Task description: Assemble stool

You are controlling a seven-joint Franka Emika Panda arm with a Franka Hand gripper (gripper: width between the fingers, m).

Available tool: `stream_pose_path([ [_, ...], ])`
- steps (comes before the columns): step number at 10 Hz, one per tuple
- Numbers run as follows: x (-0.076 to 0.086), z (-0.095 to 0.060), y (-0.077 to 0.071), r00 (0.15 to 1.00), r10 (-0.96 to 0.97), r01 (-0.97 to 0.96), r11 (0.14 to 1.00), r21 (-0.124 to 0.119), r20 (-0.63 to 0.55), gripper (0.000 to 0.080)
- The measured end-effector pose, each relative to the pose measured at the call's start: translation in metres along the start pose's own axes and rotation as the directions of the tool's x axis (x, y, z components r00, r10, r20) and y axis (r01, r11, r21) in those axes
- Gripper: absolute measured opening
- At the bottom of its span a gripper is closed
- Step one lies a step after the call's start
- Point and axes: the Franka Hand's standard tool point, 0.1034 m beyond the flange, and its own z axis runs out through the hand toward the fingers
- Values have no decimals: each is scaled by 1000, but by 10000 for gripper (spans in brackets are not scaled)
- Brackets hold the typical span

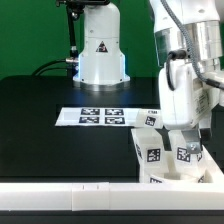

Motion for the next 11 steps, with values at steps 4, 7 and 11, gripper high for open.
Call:
stream_pose_path([
  [4, -4, -30, -10, 798, -600, 601, 799, -5, 56, 645],
  [7, -2, -28, -10, 693, -720, 721, 693, 1, 49, 649],
  [11, -13, -42, -5, 127, -981, 990, 116, -76, 148, 649],
])
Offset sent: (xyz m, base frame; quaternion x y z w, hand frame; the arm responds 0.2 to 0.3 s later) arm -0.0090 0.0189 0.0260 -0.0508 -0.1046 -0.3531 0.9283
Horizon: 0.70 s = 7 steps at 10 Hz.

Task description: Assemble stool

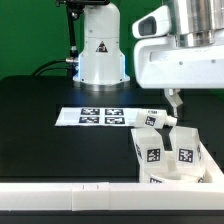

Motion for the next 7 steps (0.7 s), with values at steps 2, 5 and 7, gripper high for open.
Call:
stream_pose_path([
  [2, 7, 1, 8, 990, -140, 140, 990, -3, -23, 649],
  [5, 9, 1, 10, 917, -398, 397, 917, -25, -23, 649],
  [7, 9, 0, 10, 691, -723, 721, 689, -70, 1, 649],
])
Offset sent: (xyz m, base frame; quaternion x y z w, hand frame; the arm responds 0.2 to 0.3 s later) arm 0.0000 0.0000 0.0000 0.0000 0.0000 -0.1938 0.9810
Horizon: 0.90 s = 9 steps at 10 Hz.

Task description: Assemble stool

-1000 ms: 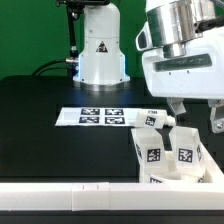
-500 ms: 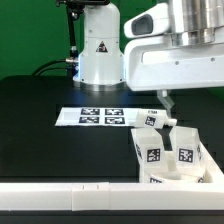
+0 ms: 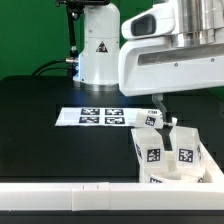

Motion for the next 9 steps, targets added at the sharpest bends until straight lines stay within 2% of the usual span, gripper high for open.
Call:
stream_pose_path([
  [1, 0, 0, -1, 996, -94, 94, 996, -13, 3, 649],
  [5, -2, 3, 9, 943, -331, 332, 943, -32, 21, 649],
  [6, -3, 13, 11, 850, -525, 526, 849, -43, 42, 649],
  [8, -8, 28, 13, 707, -703, 707, 706, -38, 83, 649],
  [9, -8, 36, 10, 636, -764, 771, 635, -43, 107, 649],
])
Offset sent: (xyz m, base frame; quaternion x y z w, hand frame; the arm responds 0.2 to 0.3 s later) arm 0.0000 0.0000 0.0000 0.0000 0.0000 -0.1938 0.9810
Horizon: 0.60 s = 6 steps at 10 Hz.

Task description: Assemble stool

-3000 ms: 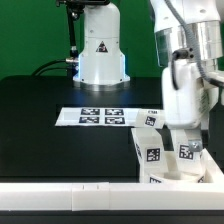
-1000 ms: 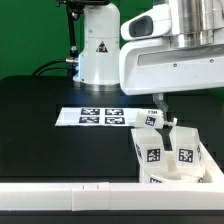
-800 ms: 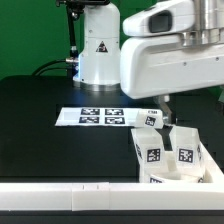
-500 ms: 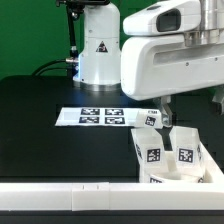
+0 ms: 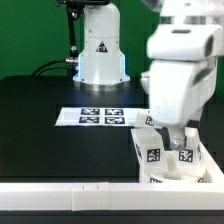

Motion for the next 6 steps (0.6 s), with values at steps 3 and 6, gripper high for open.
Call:
stream_pose_path([
  [3, 2, 1, 1, 998, 67, -67, 998, -12, -9, 535],
  [6, 1, 1, 1, 963, 268, -268, 963, -9, -11, 334],
])
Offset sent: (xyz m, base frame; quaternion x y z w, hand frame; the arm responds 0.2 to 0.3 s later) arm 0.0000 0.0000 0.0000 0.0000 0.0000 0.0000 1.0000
